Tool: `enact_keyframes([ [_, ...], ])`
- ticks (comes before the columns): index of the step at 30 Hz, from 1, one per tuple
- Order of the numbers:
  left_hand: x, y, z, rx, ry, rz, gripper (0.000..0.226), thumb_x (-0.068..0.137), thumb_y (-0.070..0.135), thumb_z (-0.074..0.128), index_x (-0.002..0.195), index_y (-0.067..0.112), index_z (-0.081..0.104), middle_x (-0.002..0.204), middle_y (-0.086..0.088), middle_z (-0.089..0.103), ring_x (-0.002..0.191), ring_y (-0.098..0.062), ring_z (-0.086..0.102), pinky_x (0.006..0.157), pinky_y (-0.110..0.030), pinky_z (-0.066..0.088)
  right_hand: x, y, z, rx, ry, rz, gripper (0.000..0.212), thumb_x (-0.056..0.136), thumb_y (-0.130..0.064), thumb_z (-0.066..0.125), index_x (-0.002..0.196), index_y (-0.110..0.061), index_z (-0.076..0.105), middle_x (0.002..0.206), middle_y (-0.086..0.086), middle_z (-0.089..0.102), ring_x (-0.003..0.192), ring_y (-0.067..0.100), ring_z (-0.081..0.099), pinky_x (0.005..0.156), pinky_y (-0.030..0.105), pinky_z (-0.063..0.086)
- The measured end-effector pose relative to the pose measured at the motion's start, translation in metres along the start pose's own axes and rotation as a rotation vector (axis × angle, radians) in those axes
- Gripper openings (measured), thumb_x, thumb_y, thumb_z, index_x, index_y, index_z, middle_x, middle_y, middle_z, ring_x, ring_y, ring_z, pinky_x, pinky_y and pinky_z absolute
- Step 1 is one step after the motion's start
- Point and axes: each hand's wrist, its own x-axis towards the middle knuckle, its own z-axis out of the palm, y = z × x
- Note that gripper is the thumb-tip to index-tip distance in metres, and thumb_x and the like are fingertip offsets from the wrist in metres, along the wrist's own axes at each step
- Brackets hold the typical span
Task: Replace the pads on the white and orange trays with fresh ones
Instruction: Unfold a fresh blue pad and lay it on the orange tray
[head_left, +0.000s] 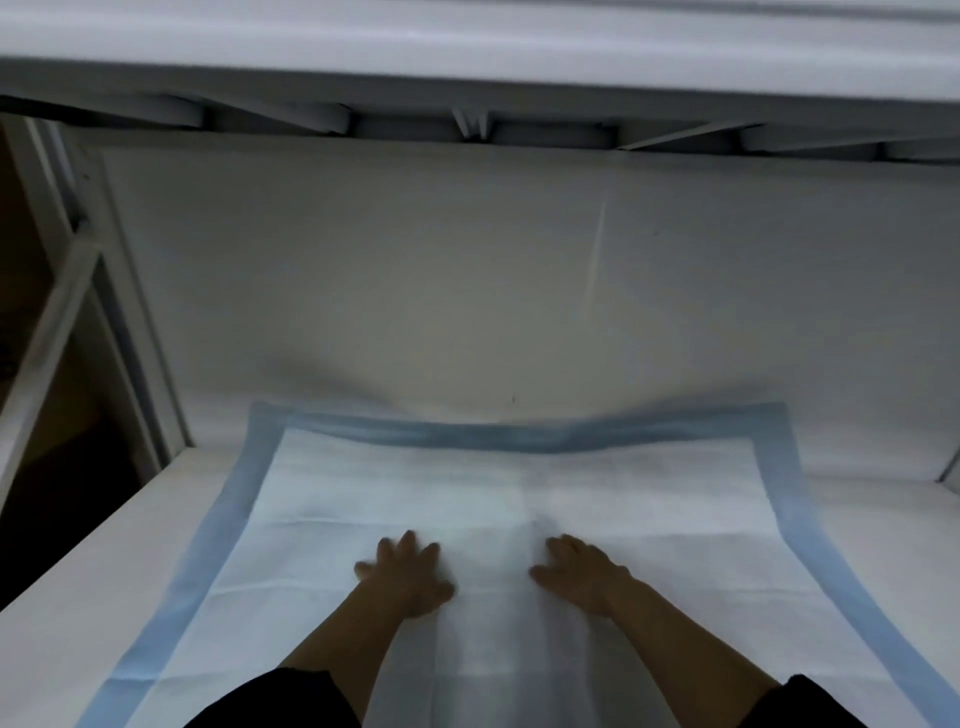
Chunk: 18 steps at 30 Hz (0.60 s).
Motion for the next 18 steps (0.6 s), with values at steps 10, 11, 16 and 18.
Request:
enact_keyframes([
  [10,-0.049,-0.014,0.005,-0.005,-0.142,0.004,0.069,0.093,0.056,0.036,0.15,0.023,0.017,0.156,-0.01,0.016,0.141,-0.034,0.022,0.114,-0.045,0.023,-0.057,0.016,0.012,-0.043,-0.01,0.008,0.071,0.094,-0.061,0.03,0.151,-0.021,0.018,0.159,0.002,0.015,0.144,0.024,0.02,0.116,0.042,0.019],
  [11,-0.055,-0.012,0.002,0.002,-0.156,0.015,0.07,0.094,0.056,0.035,0.151,0.022,0.016,0.157,-0.011,0.015,0.142,-0.033,0.021,0.115,-0.043,0.022,-0.061,0.014,0.012,-0.039,-0.024,0.008,0.072,0.094,-0.061,0.031,0.151,-0.019,0.017,0.158,0.004,0.016,0.143,0.024,0.021,0.116,0.041,0.02],
  [16,-0.094,0.014,0.002,-0.005,-0.21,0.083,0.069,0.095,0.053,0.037,0.151,0.018,0.016,0.158,-0.011,0.015,0.143,-0.03,0.021,0.117,-0.039,0.021,-0.096,0.004,0.026,-0.069,-0.04,-0.009,0.072,0.093,-0.061,0.032,0.151,-0.019,0.018,0.157,0.005,0.02,0.141,0.026,0.027,0.113,0.039,0.025],
  [18,-0.111,0.026,0.003,-0.002,-0.217,0.119,0.07,0.096,0.053,0.038,0.152,0.019,0.014,0.158,-0.009,0.014,0.144,-0.029,0.02,0.117,-0.039,0.021,-0.11,0.0,0.034,-0.079,-0.04,-0.019,0.072,0.093,-0.061,0.032,0.151,-0.019,0.018,0.157,0.005,0.02,0.141,0.026,0.027,0.113,0.04,0.025],
])
